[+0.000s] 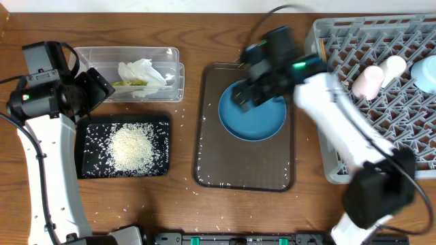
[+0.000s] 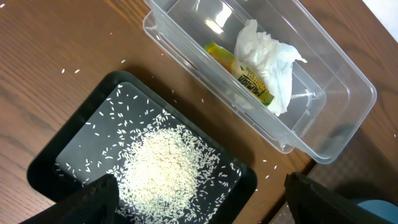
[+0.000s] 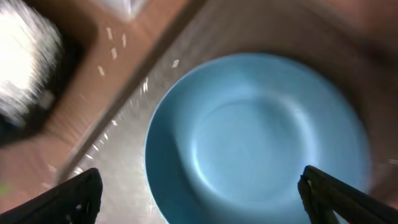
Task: Sort waste into correct bins and load items into the dishwasher rack
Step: 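Reach the right gripper to the teal plate and grasp its rim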
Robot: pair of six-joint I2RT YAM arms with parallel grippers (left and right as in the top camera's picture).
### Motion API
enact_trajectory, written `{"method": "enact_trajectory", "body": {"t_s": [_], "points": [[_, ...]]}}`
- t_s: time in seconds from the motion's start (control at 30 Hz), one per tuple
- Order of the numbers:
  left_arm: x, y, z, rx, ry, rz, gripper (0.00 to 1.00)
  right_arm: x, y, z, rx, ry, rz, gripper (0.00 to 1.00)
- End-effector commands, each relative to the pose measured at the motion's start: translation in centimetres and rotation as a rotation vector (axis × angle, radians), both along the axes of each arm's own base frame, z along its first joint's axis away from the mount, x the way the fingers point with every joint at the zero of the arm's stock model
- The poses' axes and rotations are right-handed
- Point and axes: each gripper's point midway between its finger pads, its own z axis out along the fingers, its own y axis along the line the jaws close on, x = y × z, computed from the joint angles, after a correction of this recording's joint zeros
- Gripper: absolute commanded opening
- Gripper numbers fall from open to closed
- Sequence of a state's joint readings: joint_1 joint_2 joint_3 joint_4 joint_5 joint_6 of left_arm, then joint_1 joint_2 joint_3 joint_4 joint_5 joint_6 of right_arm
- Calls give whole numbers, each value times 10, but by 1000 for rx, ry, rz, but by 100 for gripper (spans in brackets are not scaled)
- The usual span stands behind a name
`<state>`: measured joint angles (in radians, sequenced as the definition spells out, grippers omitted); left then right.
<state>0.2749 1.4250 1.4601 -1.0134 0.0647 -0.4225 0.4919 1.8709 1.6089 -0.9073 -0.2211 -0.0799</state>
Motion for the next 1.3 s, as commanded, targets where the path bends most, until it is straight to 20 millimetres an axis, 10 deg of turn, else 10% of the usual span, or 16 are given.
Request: {"method": "enact_trajectory", "body": {"t_s": [0.0, 0.3, 1.27], "points": [[1, 2, 5, 4, -14, 14, 88, -8, 2, -32, -223, -41, 51, 94], [1, 2, 5, 4, -14, 14, 88, -55, 44, -88, -349, 47, 206, 71], [1, 2, 5, 3, -14, 14, 88, -64, 43, -108, -366, 81, 134, 20]]}}
